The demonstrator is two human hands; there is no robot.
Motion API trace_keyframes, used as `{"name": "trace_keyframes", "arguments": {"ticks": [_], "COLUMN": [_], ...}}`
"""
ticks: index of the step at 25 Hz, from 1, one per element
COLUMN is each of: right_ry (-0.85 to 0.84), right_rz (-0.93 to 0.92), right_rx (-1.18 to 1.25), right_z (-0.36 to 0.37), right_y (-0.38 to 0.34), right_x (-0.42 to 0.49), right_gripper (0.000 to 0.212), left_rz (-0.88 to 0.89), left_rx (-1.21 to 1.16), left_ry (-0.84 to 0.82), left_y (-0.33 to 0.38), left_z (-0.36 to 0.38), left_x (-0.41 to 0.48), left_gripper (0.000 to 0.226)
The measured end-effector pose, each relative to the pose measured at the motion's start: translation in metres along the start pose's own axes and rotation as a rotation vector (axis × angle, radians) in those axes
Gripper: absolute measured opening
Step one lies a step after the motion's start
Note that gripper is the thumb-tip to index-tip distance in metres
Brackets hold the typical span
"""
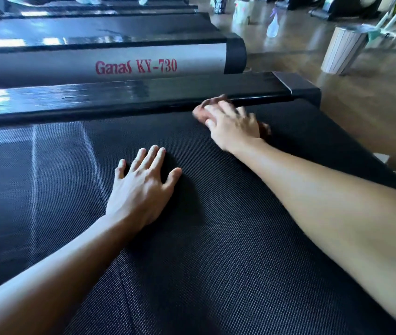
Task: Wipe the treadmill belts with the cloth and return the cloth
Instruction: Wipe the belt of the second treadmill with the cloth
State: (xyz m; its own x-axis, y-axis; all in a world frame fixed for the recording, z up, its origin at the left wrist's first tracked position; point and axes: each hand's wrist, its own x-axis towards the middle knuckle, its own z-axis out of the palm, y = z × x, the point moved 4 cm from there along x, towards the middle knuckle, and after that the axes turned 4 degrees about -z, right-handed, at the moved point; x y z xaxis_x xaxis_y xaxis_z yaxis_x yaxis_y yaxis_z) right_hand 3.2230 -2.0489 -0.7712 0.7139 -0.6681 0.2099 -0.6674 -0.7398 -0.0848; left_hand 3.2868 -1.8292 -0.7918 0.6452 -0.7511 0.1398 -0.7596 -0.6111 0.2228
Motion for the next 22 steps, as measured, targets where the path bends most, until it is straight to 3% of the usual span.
{"name": "trace_keyframes", "arguments": {"ticks": [2, 6, 7, 10, 11, 12, 15, 16, 19, 20, 22], "right_ry": [-0.023, -0.046, -0.075, -0.057, -0.035, -0.011, -0.007, -0.015, 0.055, 0.090, 0.121], "right_rz": [0.196, -0.320, -0.336, 0.103, 0.151, 0.087, -0.329, -0.327, 0.045, 0.053, -0.114], "right_rx": [-0.087, 0.036, 0.062, -0.031, -0.077, -0.068, 0.068, 0.078, 0.037, 0.022, 0.010], "right_z": [0.005, 0.003, -0.001, 0.002, 0.004, 0.003, -0.004, -0.006, -0.004, -0.002, 0.001], "right_y": [-0.013, -0.036, -0.017, 0.019, 0.011, -0.003, -0.012, -0.001, 0.012, 0.001, -0.017], "right_x": [0.007, -0.003, 0.003, 0.013, 0.010, 0.006, -0.017, -0.018, -0.023, -0.029, -0.047], "right_gripper": [0.046, 0.048, 0.049, 0.047, 0.047, 0.046, 0.046, 0.046, 0.047, 0.048, 0.049], "left_rz": [0.001, -0.010, -0.008, -0.005, -0.005, -0.006, -0.005, -0.005, -0.004, -0.005, -0.003], "left_rx": [-0.006, -0.009, -0.014, -0.018, -0.020, -0.023, -0.022, -0.028, -0.033, -0.033, -0.031], "left_ry": [0.003, -0.007, -0.001, 0.005, 0.002, -0.001, 0.002, 0.008, 0.017, 0.017, 0.016], "left_y": [0.000, 0.001, 0.001, -0.001, -0.002, -0.001, 0.000, -0.001, -0.001, 0.000, 0.000], "left_z": [0.000, -0.001, -0.001, -0.001, -0.001, -0.001, -0.001, -0.002, -0.002, -0.002, -0.002], "left_x": [0.001, -0.002, -0.001, 0.000, 0.000, 0.000, -0.001, 0.000, -0.001, -0.001, 0.000], "left_gripper": [0.070, 0.071, 0.070, 0.070, 0.070, 0.070, 0.070, 0.069, 0.069, 0.069, 0.069]}}
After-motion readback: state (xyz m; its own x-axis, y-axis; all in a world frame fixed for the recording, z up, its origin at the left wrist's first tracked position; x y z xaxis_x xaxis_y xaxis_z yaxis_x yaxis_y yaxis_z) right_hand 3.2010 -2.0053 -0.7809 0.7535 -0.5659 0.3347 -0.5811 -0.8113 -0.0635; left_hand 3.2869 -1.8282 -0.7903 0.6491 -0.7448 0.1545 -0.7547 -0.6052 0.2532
